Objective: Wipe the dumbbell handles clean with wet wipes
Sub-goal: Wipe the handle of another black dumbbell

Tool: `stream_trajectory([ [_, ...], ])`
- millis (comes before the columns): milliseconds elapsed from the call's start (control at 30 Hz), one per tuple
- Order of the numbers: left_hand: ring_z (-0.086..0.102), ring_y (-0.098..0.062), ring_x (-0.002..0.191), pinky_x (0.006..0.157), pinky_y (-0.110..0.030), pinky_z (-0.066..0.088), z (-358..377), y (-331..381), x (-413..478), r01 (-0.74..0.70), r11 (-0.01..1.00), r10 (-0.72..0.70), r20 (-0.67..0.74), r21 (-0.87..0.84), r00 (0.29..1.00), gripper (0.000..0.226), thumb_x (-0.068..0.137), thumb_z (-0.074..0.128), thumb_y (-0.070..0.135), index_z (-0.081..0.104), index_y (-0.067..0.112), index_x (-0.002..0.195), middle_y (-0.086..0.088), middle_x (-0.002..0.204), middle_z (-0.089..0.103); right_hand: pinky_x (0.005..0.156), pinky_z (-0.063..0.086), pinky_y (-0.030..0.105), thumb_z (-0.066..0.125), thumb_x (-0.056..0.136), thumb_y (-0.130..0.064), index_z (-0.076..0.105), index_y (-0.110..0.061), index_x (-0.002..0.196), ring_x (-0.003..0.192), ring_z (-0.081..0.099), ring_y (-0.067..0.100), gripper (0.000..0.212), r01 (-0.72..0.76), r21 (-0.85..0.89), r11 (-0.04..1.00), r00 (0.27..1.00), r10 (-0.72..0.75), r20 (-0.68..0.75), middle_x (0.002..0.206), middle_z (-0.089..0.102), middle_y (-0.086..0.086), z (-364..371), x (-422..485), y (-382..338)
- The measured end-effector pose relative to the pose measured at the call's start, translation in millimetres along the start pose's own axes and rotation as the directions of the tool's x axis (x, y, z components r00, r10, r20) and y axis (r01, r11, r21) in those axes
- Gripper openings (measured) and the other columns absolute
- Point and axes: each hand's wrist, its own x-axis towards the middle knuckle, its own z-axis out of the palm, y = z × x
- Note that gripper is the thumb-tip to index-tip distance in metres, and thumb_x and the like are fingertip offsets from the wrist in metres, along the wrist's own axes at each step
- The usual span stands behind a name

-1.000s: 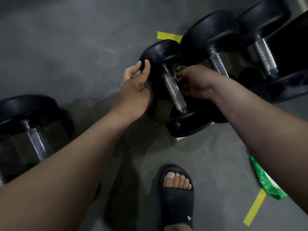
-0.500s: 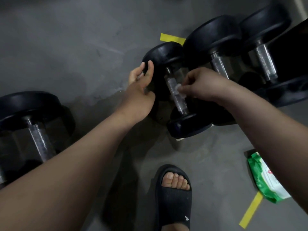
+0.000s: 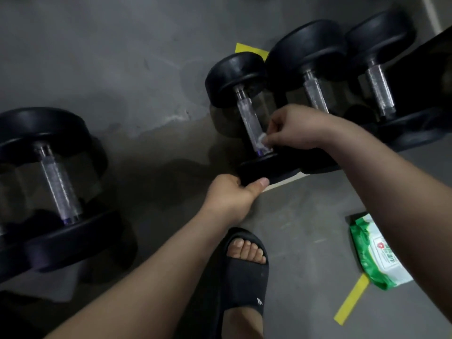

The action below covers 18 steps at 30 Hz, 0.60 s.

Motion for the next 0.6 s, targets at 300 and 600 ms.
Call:
stream_trajectory([
  [300,0.06,-0.005,0.048,0.054,-0.02,0.054,-6,16,0,0.03,0.999,-0.034,0.099,0.04,0.995,0.05,0.083,0.074,0.058,0.058,0.013,0.066,0.01,0.046,0.057,0.056,0.036,0.025,0.075,0.086,-0.042,0.061,-0.023,0.068,0.063,0.056,0.008,0.03,0.003,0.175,0.985,0.981,0.031,-0.19,0.069,0.064,-0.005,8,5,-1],
  [600,0.055,-0.018,0.062,0.053,-0.026,0.037,5,14,8,0.038,0.998,-0.039,0.01,0.044,0.999,0.051,0.085,0.072,0.055,0.069,0.006,0.098,-0.001,0.071,0.058,0.056,0.041,0.026,0.082,0.076,-0.05,0.069,-0.019,0.079,0.068,0.061,0.016,0.034,-0.048,-0.114,0.992,0.994,0.059,0.09,0.072,0.066,-0.001,-4,-8,-14],
])
